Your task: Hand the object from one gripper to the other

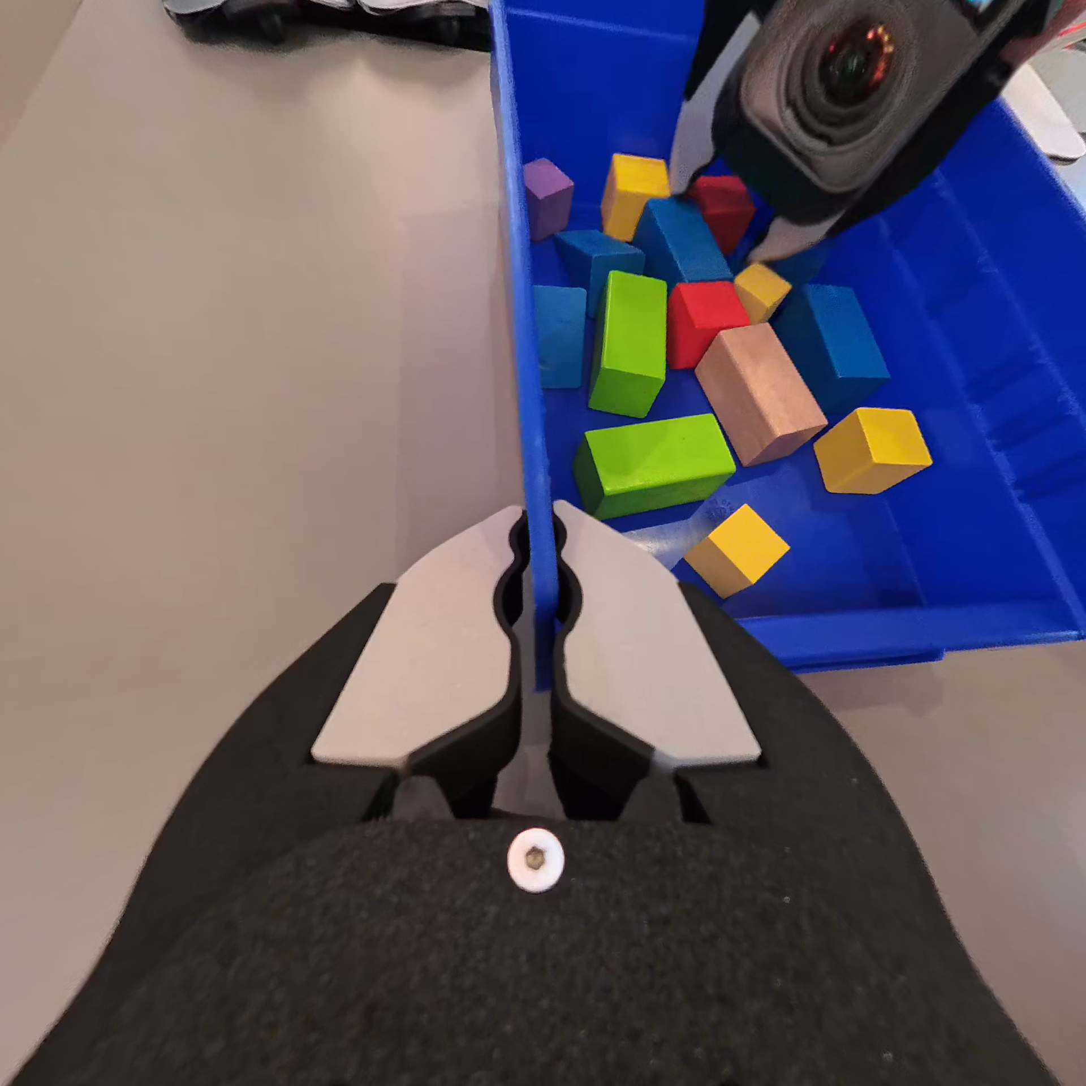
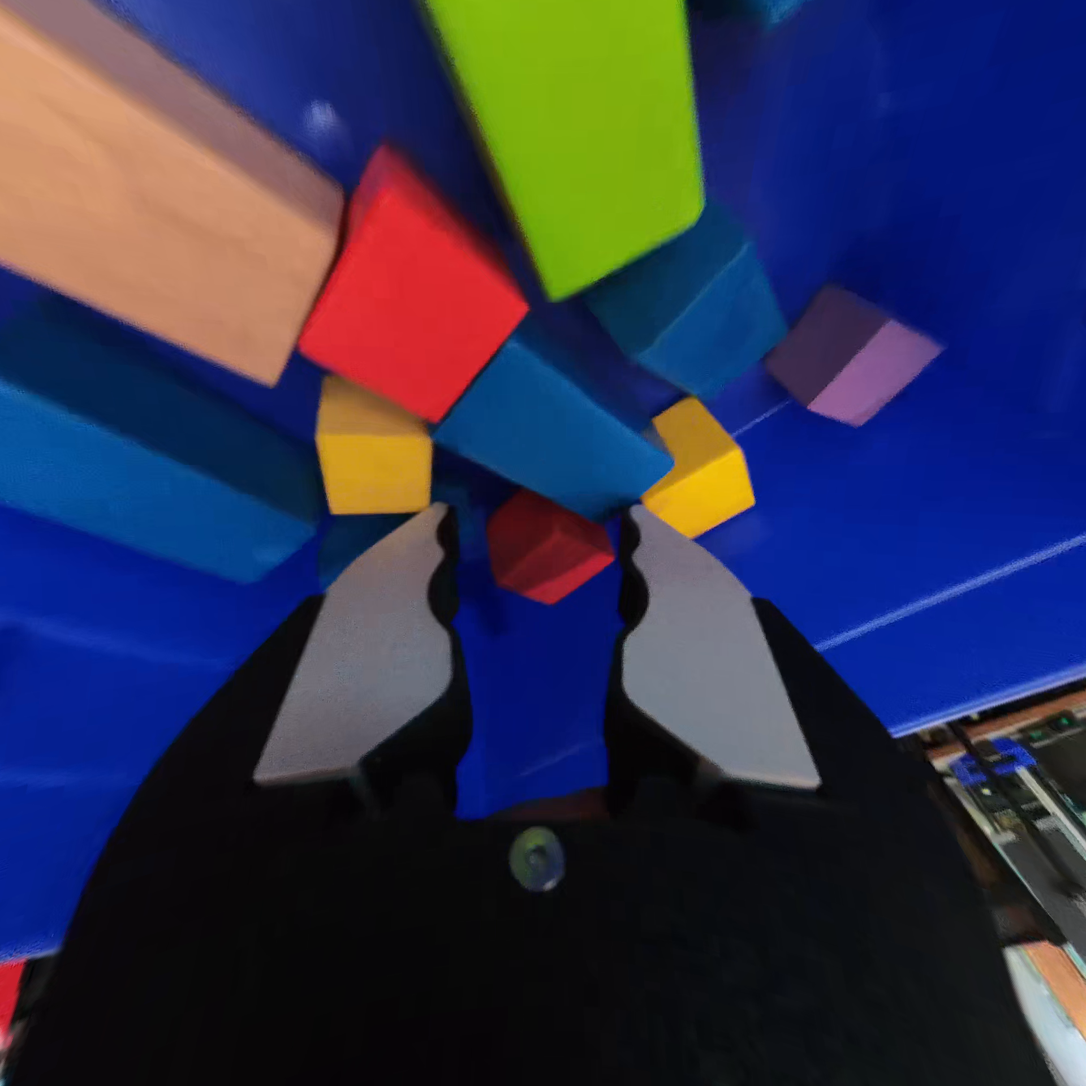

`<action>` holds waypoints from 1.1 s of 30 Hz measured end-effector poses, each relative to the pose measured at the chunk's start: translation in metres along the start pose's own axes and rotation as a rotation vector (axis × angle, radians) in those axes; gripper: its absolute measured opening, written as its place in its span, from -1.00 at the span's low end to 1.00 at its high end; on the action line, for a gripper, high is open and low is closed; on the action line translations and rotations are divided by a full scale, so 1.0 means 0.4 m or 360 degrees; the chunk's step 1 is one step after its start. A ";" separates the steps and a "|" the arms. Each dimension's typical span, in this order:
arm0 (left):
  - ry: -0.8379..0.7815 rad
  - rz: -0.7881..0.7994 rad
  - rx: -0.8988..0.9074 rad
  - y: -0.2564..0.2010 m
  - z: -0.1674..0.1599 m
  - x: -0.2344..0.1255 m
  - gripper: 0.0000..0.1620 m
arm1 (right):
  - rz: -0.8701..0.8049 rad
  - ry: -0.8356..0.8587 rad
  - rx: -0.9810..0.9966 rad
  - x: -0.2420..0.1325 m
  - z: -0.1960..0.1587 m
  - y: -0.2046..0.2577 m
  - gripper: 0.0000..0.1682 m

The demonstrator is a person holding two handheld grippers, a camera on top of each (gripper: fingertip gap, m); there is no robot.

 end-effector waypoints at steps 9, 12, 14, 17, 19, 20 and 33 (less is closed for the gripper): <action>-0.0017 -0.0005 -0.0024 -0.003 -0.005 -0.003 -0.94 | -0.0042 -0.0697 0.0037 -0.174 0.175 0.032 -0.35; -0.0012 0.0001 -0.0019 -0.003 -0.004 -0.003 -0.94 | 0.0236 -0.1001 0.0057 -0.249 0.222 0.080 -0.46; -0.0010 0.0000 -0.0018 -0.003 -0.004 -0.002 -0.94 | 0.0344 -0.1026 -0.0044 -0.248 0.282 0.121 -0.46; -0.0001 -0.0002 -0.0008 -0.003 -0.003 -0.002 -0.94 | 0.0644 -0.1014 -0.0099 -0.218 0.327 0.157 -0.67; -0.0002 -0.0001 -0.0006 -0.003 -0.003 -0.002 -0.94 | 0.0591 -0.0697 -0.0100 -0.164 0.259 0.133 -0.85; -0.0005 -0.0003 -0.0007 -0.003 -0.004 -0.002 -0.94 | 0.0518 -0.0575 -0.0099 -0.136 0.207 0.116 -0.70; -0.0004 -0.0001 -0.0016 -0.004 -0.004 -0.001 -0.94 | 0.0185 -0.1062 0.0123 -0.161 0.321 0.064 -0.77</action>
Point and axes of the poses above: each gripper's, where its closed fingertips meet, x out along the fingers, z out of its top, y = z × x across the jaws, the point moved 7 cm from there along -x, back along the fingers, and after that the axes turned 9 degrees about -x, right-handed, at the moved point
